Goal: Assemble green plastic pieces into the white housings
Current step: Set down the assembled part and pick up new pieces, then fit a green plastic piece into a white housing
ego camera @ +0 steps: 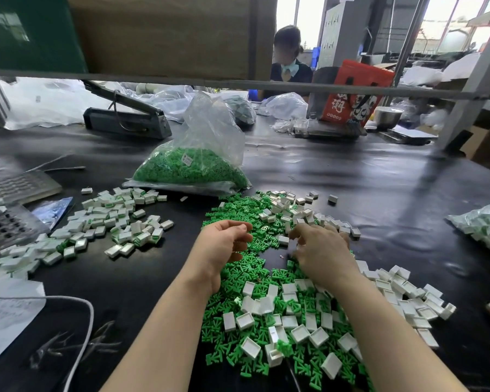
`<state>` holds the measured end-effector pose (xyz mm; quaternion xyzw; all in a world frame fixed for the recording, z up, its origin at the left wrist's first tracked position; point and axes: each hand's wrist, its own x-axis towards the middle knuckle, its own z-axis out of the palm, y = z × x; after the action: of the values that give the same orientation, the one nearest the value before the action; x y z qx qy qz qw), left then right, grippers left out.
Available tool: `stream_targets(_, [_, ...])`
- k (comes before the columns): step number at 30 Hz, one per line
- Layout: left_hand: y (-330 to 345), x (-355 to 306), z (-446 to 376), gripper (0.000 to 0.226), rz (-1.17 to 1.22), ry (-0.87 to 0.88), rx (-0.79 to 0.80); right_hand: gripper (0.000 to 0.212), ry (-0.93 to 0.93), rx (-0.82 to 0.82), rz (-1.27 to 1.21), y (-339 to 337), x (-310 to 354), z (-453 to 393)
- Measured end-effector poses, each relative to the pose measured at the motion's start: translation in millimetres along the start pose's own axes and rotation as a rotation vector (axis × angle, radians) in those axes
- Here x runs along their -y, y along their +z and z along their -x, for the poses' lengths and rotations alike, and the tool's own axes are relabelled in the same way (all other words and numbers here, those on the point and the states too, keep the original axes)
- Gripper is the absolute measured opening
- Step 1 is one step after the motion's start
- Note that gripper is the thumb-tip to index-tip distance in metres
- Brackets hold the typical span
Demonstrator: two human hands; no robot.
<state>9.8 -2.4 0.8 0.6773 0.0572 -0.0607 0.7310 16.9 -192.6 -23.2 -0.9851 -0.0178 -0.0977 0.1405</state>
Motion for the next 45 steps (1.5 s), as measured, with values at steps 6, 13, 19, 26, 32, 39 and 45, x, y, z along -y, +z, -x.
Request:
stream_targets(6, [4.7,2.9,3.2,0.014,-0.129,0.071,0.021,0.02,0.062,-0.007,0.128,-4.8,-4.2,-0.2])
stream_targets(13, [12.3,5.8,4.5,0.012,-0.166,0.095,0.079,0.013,-0.075,-0.111,-0.261,-8.6,2.9,3.1])
stream_targets(19, [15.6,3.0,6.8,0.011,0.107,0.032,0.212,0.022,-0.286,-0.244,-0.62,-18.5,19.9,6.0])
stream_targets(26, [7.2,4.8,2.5,0.012,-0.012,0.167,0.099,0.021,-0.194,-0.133,-0.51,-11.4,17.0,4.4])
stream_targets(32, [7.2,4.7,1.6,0.015,-0.075,0.294,0.05,0.036,-0.339,0.288,-0.117,1.9,29.4,12.7])
stream_targets(39, [5.5,4.8,0.7,0.02,-0.128,0.342,-0.029,0.012,-0.252,0.168,-0.195,-4.9,31.2,9.9])
stream_targets(45, [1.3,2.9,1.2,0.02,-0.055,0.309,-0.041,0.013,-0.13,0.117,-0.446,-7.1,30.7,9.3])
